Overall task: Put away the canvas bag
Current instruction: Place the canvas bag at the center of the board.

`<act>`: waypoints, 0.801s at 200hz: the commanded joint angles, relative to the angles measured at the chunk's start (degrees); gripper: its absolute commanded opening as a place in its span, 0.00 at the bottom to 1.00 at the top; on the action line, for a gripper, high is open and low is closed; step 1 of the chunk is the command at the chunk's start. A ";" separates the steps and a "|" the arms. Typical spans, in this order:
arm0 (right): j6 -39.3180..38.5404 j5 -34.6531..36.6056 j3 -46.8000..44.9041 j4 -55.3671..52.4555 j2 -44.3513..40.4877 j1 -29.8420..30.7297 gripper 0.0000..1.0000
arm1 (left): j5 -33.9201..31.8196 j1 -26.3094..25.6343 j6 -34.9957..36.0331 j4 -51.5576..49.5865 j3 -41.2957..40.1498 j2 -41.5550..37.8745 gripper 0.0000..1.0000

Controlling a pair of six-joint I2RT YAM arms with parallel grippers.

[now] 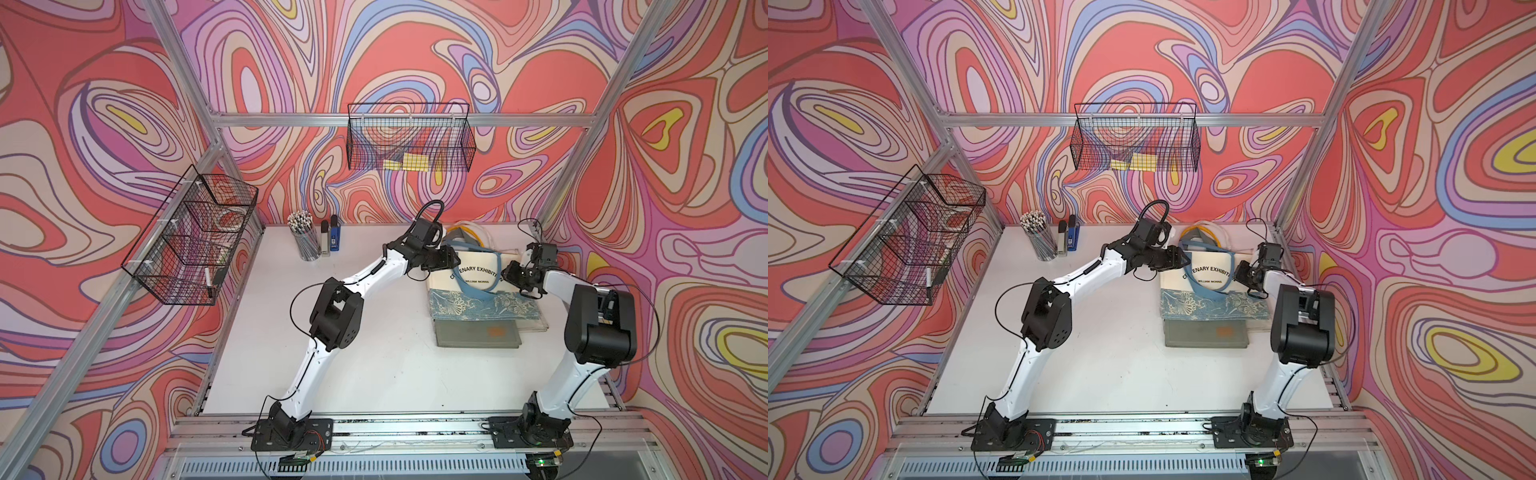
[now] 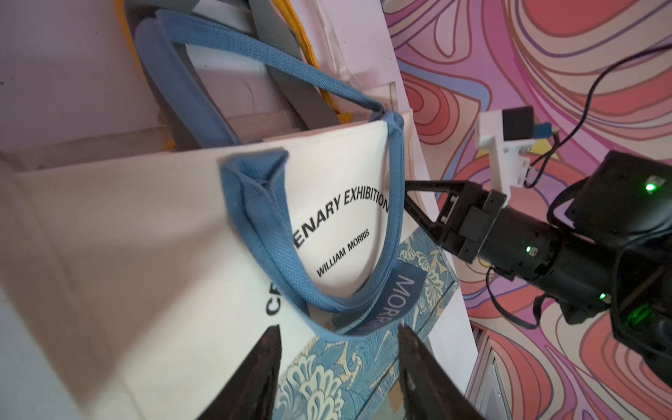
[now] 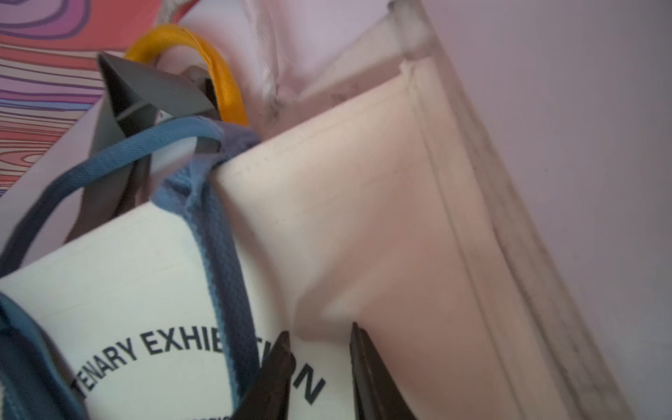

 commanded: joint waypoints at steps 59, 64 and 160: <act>-5.99 4.38 -2.80 3.29 -5.66 1.77 0.35 | 0.46 1.39 3.64 -2.61 0.37 2.45 0.52; -6.60 4.57 -3.10 3.65 -8.21 1.89 0.35 | 0.12 1.35 4.38 -1.17 -1.06 0.96 0.52; -11.49 8.12 -26.87 26.93 -30.03 8.73 0.98 | -31.04 4.24 31.89 24.71 -60.22 -51.34 0.83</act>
